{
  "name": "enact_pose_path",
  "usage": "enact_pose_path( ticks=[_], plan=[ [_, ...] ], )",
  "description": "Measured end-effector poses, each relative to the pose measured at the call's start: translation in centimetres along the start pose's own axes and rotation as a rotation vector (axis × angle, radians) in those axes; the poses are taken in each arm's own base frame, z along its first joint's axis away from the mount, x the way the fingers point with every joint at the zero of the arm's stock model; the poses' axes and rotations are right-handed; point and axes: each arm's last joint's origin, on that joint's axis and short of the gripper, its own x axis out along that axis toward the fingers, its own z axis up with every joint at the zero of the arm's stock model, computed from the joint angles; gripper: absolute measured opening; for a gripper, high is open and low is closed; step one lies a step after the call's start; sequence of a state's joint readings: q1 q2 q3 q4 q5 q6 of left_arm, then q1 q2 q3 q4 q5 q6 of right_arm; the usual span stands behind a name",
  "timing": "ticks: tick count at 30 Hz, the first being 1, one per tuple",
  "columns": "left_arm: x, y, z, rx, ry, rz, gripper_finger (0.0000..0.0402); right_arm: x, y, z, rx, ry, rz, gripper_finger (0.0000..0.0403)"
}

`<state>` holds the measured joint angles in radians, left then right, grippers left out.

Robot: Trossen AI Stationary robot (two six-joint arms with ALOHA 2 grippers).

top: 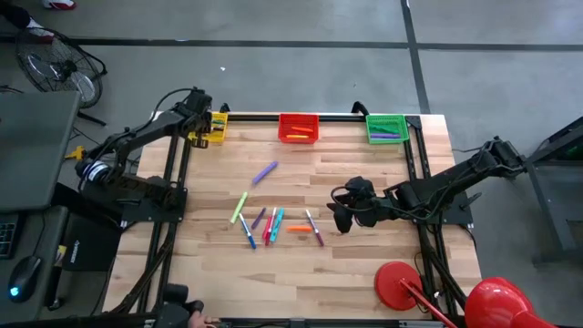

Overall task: Pick & Place Markers
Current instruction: Put the green marker into the yellow bin

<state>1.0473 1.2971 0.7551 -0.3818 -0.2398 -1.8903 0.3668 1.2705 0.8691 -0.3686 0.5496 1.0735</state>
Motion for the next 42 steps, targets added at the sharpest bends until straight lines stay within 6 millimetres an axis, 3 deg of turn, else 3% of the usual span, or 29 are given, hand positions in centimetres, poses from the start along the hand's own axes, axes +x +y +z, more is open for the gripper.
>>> enact_pose_path(
  ticks=[11,20,27,42],
  plan=[
    [1.7,0.6,-0.2,-0.071,-0.031,0.064,0.0021,0.0,0.3,0.2,0.046,-0.016,0.025,0.0173],
    [1.7,0.8,-0.1,-0.105,-0.074,0.077,0.0021,0.0,0.3,0.2,0.074,-0.02,0.03,0.0173],
    [1.7,1.3,0.1,-0.091,-0.098,0.125,0.0054,0.0,0.3,0.2,0.075,-0.025,0.028,0.0173],
    [1.7,1.3,0.0,-0.054,-0.07,0.134,0.0052,0.0,0.4,0.2,0.076,-0.015,0.035,0.0173]
  ],
)
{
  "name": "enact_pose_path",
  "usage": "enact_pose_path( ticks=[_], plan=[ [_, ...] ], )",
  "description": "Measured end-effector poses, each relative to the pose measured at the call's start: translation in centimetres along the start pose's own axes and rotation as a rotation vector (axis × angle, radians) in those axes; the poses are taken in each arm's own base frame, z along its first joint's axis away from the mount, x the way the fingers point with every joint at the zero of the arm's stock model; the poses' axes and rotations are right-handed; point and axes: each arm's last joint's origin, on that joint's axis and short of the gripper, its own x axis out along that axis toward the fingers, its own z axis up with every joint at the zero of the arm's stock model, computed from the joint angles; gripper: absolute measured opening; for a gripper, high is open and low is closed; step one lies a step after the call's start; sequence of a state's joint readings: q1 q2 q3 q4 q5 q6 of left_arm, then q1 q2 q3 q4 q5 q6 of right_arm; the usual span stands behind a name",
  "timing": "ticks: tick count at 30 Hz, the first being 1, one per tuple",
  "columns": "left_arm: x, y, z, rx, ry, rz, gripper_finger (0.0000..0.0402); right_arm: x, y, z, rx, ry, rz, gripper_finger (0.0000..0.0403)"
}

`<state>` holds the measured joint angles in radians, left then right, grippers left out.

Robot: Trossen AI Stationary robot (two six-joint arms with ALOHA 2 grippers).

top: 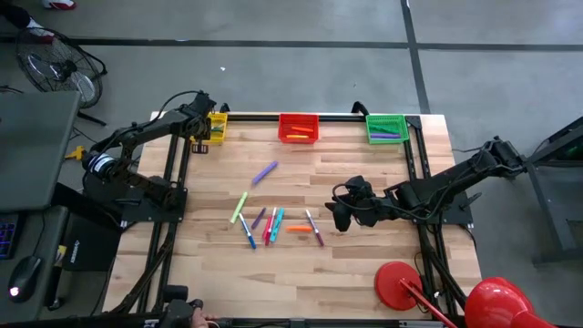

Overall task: Pick & Place Markers
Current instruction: Put the green marker into the yellow bin

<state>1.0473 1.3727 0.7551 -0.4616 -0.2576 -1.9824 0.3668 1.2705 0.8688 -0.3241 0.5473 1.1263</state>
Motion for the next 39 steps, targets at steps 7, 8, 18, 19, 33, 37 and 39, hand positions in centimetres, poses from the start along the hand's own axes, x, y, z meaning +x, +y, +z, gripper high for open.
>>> enact_pose_path(
  ticks=[7,8,18,19,33,37,39],
  plan=[
    [0.0,-0.01,-0.08,0.013,0.023,0.006,0.0054,0.0,0.0,0.0,-0.004,0.002,0.001,0.0173],
    [0.0,-0.01,-0.09,0.013,0.026,0.007,0.0054,0.0,0.0,-0.01,-0.005,0.002,0.001,0.0173],
    [-0.06,-0.87,-0.47,0.069,0.065,-0.081,0.0054,0.0,0.0,0.0,-0.014,0.001,0.001,0.0173],
    [-0.06,-0.88,-0.48,0.069,0.068,-0.081,0.0054,0.0,0.0,0.0,-0.016,0.001,0.001,0.0173],
    [-0.07,-0.96,-0.52,0.102,0.072,-0.09,0.0054,0.01,-0.01,0.0,-0.031,0.001,0.0,0.0173],
    [-0.06,-0.82,-0.46,0.105,0.067,-0.075,0.0054,0.01,-0.01,-0.01,-0.034,0.001,0.0,0.0173],
    [-0.05,-0.7,-0.42,0.113,0.064,-0.063,0.0054,0.0,-0.01,-0.01,-0.034,0.001,0.0,0.0173]
  ],
)
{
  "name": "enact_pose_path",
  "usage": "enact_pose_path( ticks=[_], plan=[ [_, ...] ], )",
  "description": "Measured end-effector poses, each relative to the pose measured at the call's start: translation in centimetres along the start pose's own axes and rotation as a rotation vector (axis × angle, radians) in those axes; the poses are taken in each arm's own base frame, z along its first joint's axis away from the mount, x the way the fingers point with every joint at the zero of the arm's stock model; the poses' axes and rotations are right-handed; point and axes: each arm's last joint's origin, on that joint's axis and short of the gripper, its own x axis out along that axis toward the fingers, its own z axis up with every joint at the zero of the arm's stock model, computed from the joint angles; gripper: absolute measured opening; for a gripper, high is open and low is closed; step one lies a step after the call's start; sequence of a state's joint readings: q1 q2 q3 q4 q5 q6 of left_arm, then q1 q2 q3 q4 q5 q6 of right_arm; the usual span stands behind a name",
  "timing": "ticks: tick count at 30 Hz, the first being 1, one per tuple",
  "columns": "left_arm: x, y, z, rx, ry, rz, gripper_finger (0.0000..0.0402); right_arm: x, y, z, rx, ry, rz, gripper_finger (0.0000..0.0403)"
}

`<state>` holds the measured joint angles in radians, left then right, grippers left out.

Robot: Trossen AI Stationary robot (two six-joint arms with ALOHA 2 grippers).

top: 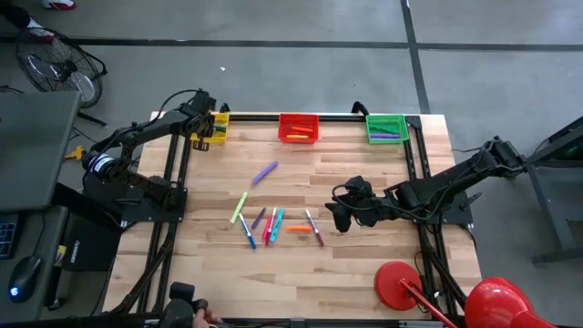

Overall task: Pick & Place Markers
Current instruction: Put the green marker into the yellow bin, then put the purple marker into the yellow bin

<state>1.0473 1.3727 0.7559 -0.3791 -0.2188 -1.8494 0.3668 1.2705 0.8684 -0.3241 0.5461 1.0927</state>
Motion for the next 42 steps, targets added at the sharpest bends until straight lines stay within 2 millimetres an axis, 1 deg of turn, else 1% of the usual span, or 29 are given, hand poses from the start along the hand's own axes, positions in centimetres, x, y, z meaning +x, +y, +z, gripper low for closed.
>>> enact_pose_path(
  ticks=[9,13,16,22,25,29,34,38,42],
  plan=[
    [0.0,0.03,0.11,0.086,-0.037,-0.003,0.0054,0.0,0.0,-0.01,0.001,0.002,0.001,0.0173],
    [-0.01,0.01,0.15,0.096,-0.052,-0.007,0.0057,0.0,0.0,-0.02,0.0,0.002,0.001,0.0173],
    [-0.01,0.01,0.16,0.094,-0.054,-0.007,0.0074,0.0,0.0,-0.02,-0.001,0.002,0.001,0.0173],
    [-0.01,0.1,0.2,0.063,-0.062,0.0,0.0132,0.0,0.0,-0.02,-0.001,0.003,0.001,0.0173],
    [-0.01,0.09,0.2,0.064,-0.063,-0.001,0.0154,0.0,0.0,-0.02,-0.001,0.003,0.001,0.0173],
    [-0.01,0.08,0.2,0.067,-0.064,-0.002,0.0168,0.0,0.01,-0.02,-0.001,0.003,0.001,0.0173],
    [0.0,0.1,0.08,0.071,-0.022,0.007,0.017,0.0,0.01,-0.02,-0.001,0.003,0.001,0.0173],
    [0.0,0.01,-0.13,0.141,0.04,0.006,0.017,0.0,0.01,-0.02,-0.002,0.003,0.001,0.0173],
    [-0.04,-0.52,-0.39,0.315,0.084,-0.053,0.017,-0.01,0.01,-0.03,-0.014,0.004,0.002,0.0173]
  ],
)
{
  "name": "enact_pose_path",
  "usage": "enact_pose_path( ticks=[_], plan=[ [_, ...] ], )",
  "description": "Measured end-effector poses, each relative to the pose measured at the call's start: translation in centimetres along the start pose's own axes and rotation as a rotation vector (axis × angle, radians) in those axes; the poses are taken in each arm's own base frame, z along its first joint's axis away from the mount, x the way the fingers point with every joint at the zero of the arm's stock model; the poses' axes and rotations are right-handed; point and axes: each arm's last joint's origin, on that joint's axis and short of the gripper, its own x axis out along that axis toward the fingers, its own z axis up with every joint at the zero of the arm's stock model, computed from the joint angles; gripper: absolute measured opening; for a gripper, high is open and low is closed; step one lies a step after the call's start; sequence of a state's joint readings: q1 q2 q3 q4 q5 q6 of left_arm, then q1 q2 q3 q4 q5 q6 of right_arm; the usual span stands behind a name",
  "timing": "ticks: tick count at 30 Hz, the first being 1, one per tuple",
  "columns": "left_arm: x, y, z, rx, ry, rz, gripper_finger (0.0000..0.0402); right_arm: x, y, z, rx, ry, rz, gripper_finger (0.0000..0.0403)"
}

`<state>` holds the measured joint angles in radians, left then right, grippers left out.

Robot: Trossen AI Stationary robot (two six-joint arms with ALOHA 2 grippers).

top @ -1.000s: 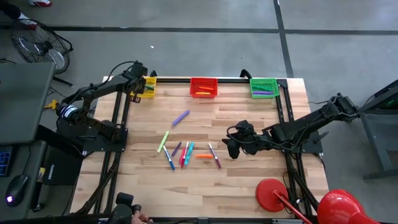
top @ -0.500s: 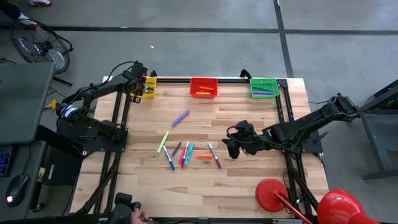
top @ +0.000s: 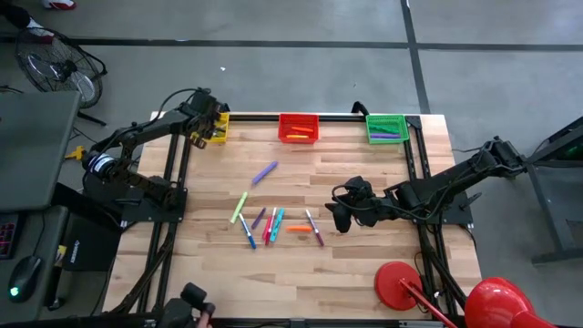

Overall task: Pick & Place Markers
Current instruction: Put the purple marker into the yellow bin

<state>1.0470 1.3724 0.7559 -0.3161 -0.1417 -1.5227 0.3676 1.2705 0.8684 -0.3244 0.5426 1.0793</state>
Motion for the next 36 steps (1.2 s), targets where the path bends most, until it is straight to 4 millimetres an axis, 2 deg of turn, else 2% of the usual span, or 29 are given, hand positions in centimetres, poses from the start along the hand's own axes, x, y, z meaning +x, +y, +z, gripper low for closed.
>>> enact_pose_path(
  ticks=[6,15,24,29,36],
  plan=[
    [-0.1,-0.8,-0.2,0.308,0.078,-0.102,0.017,0.0,0.0,0.0,-0.019,0.0,0.0,0.0173],
    [-0.2,-0.9,-0.8,0.64,0.256,-0.198,0.017,0.0,0.0,-0.1,-0.05,0.025,0.014,0.0173],
    [-0.4,-1.0,-1.3,0.849,0.414,-0.322,0.017,0.0,0.1,-0.1,-0.071,0.051,0.03,0.0173],
    [-0.8,-1.3,-1.8,0.947,0.551,-0.473,0.017,0.0,0.1,-0.2,-0.092,0.07,0.041,0.0173],
    [-2.3,-1.5,-2.0,1.005,0.68,-0.64,0.017,0.0,-0.1,-0.4,-0.115,0.103,0.037,0.0173]
  ],
)
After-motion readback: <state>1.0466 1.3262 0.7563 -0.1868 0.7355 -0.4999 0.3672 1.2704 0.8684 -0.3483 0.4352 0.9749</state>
